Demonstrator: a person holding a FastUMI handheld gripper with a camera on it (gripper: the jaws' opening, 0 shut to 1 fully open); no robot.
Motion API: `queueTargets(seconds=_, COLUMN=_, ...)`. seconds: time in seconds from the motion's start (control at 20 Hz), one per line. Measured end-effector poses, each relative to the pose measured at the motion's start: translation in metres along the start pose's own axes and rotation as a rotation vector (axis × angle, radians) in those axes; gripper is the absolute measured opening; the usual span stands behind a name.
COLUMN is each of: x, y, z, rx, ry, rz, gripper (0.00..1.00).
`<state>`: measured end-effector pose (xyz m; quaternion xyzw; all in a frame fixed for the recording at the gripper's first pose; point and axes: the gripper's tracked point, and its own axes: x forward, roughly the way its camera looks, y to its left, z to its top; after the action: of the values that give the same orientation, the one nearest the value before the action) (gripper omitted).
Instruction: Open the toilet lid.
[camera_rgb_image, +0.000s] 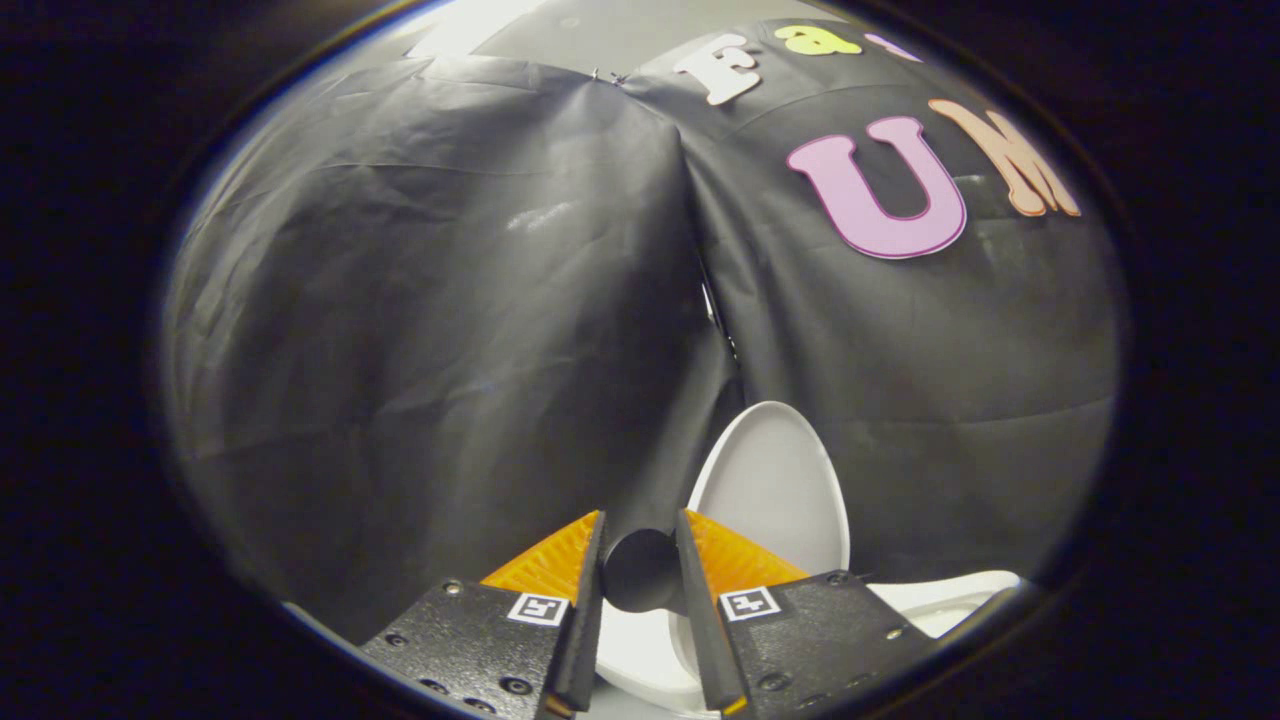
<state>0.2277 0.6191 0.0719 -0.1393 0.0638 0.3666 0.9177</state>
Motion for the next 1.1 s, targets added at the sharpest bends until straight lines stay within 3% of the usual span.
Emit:
queueTargets(seconds=0.4, x=-0.019, y=-0.003, z=0.018, rx=-0.054, ry=-0.065, rz=0.040, gripper=0.44)
queueTargets(seconds=0.6, x=-0.038, y=-0.025, z=0.044, rx=-0.071, ry=-0.131, rz=-0.016, gripper=0.44)
queueTargets(seconds=1.1, x=-0.159, y=-0.144, z=0.087, rx=-0.132, ry=-0.236, rz=-0.315, gripper=0.44)
